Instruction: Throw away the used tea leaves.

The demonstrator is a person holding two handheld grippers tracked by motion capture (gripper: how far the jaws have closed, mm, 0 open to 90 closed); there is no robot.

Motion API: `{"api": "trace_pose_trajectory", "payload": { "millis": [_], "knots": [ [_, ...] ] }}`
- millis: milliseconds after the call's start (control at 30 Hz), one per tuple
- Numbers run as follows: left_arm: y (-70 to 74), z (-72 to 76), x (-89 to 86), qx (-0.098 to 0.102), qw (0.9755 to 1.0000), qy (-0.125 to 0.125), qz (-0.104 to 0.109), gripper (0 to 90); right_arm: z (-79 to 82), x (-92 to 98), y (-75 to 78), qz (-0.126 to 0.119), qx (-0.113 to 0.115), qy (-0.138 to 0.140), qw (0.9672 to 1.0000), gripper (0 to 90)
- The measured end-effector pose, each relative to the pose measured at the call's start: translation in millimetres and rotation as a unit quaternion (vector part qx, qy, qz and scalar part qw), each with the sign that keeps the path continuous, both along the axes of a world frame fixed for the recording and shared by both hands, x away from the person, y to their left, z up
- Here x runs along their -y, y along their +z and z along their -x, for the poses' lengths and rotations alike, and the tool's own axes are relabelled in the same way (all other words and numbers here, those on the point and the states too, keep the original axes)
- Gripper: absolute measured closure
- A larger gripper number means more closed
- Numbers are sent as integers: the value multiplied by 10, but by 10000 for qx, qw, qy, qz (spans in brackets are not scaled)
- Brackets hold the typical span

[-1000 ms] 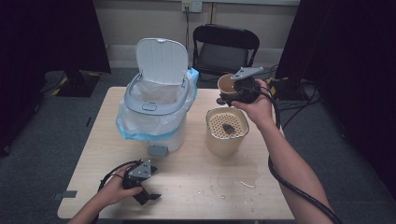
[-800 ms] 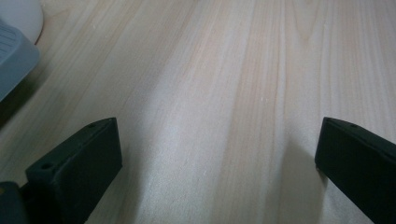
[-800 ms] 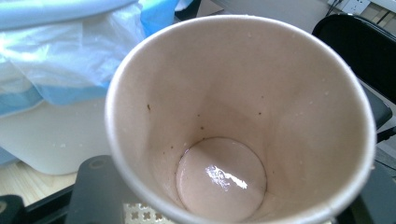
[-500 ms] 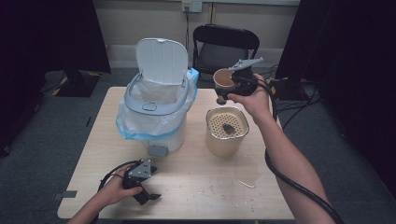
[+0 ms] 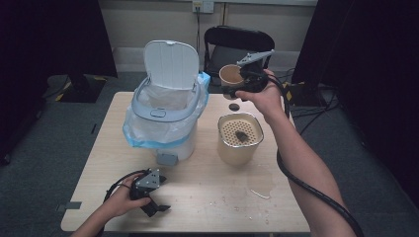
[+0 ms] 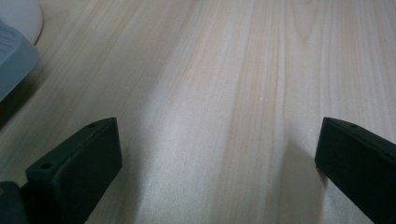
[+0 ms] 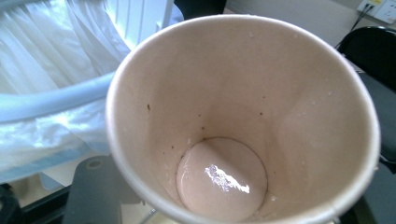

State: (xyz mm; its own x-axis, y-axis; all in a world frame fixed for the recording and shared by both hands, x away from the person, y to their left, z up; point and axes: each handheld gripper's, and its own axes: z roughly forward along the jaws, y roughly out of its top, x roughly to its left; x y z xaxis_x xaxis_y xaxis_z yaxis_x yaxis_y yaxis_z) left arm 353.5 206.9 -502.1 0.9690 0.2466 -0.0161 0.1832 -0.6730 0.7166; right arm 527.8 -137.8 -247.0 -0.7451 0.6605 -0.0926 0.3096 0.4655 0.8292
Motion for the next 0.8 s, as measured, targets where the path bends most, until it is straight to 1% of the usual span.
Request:
{"api": "trace_pose_trajectory", "payload": {
  "millis": [33,67,167,233,267,333,433,600,767,800],
  "knots": [
    [0,0,0,1,10000,-1,-1,0,-7,-9,6,-39,-32,1,10000,340],
    [0,0,0,0,10000,0,-1,0,-10,-19,14,-26,-56,14,10000,340],
    [-1,0,0,-13,10000,-4,-3,0,-12,-50,41,-51,-29,71,10000,340],
    [3,1,0,-3,10000,5,-38,0,-10,-70,61,-76,-49,83,9999,339],
    [3,1,0,-2,10000,3,-31,0,-11,-81,75,-121,-56,110,9999,339],
    [4,0,-1,10,10000,1,-34,0,-7,-101,97,-106,-46,147,9998,338],
    [4,0,-1,11,10000,0,-35,0,-4,-137,134,-170,-53,190,9997,337],
    [4,0,-1,12,10000,-1,-33,0,8,-214,179,-112,-33,274,9996,336],
    [4,0,0,18,10000,1,-32,0,19,-291,255,-197,-2,346,9992,336],
    [4,-1,-1,20,10000,-1,-34,0,25,-315,273,-170,3,376,9991,335]
  ]
}}
